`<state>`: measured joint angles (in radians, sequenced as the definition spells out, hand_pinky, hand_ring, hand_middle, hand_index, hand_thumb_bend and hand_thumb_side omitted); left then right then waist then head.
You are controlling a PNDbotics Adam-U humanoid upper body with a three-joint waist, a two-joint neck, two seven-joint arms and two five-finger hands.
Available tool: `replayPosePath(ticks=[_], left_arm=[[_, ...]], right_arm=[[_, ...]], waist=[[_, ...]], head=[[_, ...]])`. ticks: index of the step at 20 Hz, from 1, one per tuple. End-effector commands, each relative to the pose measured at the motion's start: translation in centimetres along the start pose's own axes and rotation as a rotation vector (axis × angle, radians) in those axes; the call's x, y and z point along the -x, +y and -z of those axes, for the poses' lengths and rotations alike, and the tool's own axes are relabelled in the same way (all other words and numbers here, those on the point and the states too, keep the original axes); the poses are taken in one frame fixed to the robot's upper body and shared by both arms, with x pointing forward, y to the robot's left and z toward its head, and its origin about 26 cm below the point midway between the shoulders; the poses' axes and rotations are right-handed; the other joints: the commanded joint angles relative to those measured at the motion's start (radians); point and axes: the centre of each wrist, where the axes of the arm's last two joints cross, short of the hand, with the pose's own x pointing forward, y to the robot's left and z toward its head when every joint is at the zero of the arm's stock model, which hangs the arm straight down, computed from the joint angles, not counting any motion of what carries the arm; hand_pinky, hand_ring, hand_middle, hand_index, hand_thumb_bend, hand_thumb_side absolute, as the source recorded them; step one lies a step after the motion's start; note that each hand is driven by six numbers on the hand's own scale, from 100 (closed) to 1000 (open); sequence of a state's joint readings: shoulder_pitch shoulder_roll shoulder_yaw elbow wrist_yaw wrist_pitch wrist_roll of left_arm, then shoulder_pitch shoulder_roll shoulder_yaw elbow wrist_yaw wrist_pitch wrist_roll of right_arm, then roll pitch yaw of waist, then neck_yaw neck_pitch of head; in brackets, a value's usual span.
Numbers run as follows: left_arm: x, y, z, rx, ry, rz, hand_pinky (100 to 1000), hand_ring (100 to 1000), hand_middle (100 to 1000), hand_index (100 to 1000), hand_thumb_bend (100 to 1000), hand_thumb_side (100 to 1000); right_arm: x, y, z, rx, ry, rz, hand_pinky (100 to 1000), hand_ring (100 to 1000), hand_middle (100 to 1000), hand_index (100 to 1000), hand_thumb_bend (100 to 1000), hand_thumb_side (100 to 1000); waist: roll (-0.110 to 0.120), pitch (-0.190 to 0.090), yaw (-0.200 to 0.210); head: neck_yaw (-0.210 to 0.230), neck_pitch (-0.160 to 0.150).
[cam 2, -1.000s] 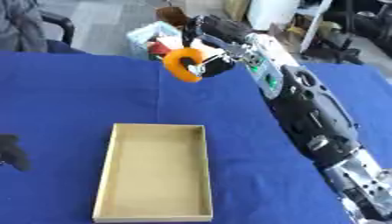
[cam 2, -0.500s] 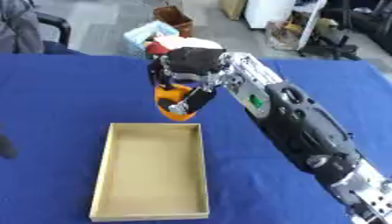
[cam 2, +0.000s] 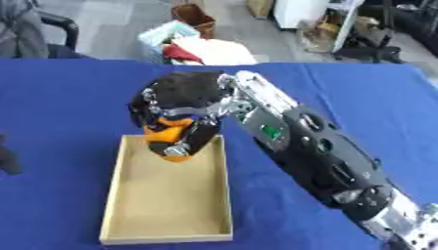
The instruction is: Pick up objects on the table and place them in the box.
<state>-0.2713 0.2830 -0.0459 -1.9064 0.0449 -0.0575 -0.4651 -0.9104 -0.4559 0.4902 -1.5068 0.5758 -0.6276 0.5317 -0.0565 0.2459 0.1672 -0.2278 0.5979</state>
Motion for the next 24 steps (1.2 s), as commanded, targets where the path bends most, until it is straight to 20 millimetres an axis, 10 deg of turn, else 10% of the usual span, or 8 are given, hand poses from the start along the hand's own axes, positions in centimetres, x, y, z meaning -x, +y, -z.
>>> replayPosePath(ticks=[1, 8, 19, 24], left_arm=[[-0.6, 0.2, 0.2, 0.017, -0.015, 0.024, 725, 606, 619, 844, 113, 1000], [-0.5, 0.1, 0.3, 0.025, -0.013, 0.029, 726, 606, 619, 845, 114, 1000], [-0.4, 0.1, 0.2, 0.028, -0.008, 0.038, 727, 606, 619, 845, 113, 1000], [-0.4, 0.1, 0.3, 0.028, -0.010, 0.040, 728, 606, 619, 845, 113, 1000]], right_arm=[[-0.5, -0.5, 0.7, -0.015, -0.049, 0.008, 735, 687, 635, 304, 100, 214], [-0.6, 1.2, 1.3, -0.051, -0.054, 0.094, 734, 712, 673, 440, 100, 213], [-0.9, 2.4, 1.5, -0.062, -0.068, 0.123, 740, 734, 705, 587, 100, 901], [-0.9, 2.9, 1.4, -0.083, -0.063, 0.119, 743, 741, 714, 633, 100, 960]], waist=[[0.007, -0.015, 0.002], [0.009, -0.010, 0.001], [0.011, -0.005, -0.004], [0.012, -0.005, -0.004]], head=[[-0.003, 0.004], [-0.005, 0.001], [-0.010, 0.001], [-0.011, -0.001]])
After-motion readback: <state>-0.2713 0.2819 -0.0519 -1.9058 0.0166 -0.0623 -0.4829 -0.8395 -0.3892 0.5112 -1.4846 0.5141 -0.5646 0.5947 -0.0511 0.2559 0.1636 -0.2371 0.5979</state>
